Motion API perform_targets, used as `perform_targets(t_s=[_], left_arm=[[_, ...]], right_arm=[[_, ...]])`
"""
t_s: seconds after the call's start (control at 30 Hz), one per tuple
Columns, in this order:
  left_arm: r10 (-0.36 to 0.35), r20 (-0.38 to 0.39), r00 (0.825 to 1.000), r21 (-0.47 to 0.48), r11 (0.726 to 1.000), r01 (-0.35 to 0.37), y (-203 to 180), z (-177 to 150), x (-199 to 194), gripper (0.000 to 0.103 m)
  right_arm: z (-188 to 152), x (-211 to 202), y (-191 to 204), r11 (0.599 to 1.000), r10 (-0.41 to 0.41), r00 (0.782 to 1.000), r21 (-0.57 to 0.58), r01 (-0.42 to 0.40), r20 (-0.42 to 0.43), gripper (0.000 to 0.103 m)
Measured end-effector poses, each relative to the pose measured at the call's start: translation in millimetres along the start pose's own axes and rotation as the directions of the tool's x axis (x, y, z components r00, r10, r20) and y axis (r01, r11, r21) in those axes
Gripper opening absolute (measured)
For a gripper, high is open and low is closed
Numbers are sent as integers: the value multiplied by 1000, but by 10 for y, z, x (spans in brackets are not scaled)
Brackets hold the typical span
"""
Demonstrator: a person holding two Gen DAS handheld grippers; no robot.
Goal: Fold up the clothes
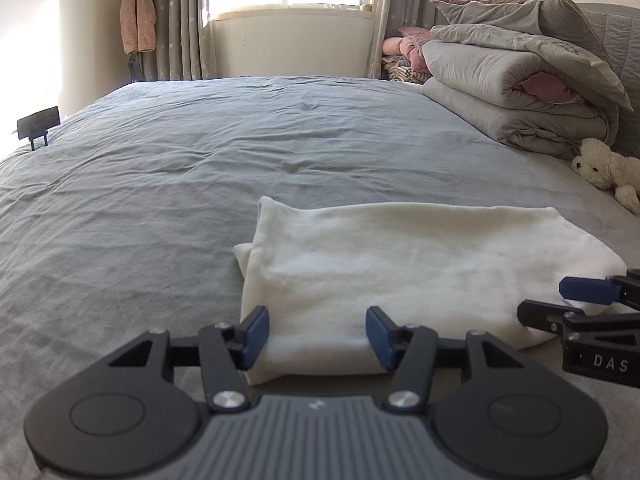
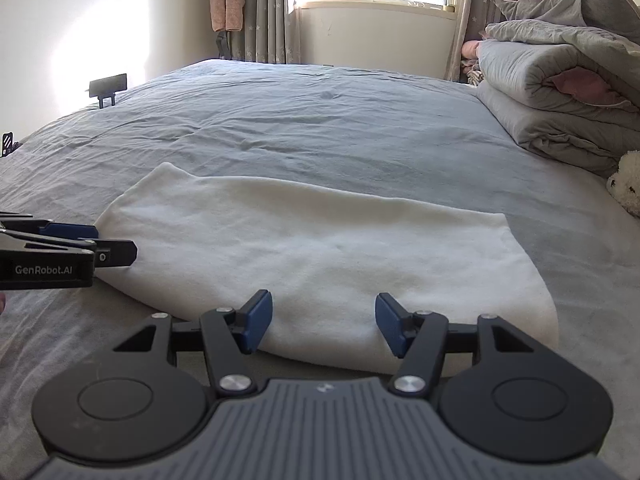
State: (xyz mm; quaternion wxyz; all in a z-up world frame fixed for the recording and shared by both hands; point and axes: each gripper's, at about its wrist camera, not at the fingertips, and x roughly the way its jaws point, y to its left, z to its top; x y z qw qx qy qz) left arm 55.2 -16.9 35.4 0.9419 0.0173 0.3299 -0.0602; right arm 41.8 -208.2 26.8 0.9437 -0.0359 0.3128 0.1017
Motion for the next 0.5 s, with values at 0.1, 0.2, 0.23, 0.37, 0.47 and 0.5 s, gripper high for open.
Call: perform_targets(t_s=[0.1, 0.2, 0.23, 0.37, 0.47, 0.5], left_arm=[[4, 9, 1000, 24, 1000, -4, -40, -22, 9, 61], [5, 12, 1000, 34, 999, -5, -58, -34, 15, 61], [3, 7, 1000, 25, 1000, -4, -47, -30, 16, 61], [0, -1, 1000, 11, 1000, 0, -20, -35, 18, 62], [0, -5, 1000, 12, 1000, 0, -10, -22, 14, 62], [-3, -6, 1000, 7, 1000, 3, 10, -10, 11, 61]], right_arm=[[-54, 64, 80, 999, -12, 1000, -40, 11, -11, 62], [-41, 68, 74, 998, -14, 1000, -56, 13, -20, 63], [-37, 66, 63, 998, -14, 1000, -58, 13, -24, 63], [-19, 58, 20, 998, -13, 999, -64, 11, -41, 64], [-6, 51, -12, 998, -13, 999, -69, 9, -53, 64], [-2, 49, -23, 997, -13, 998, -71, 9, -57, 64]])
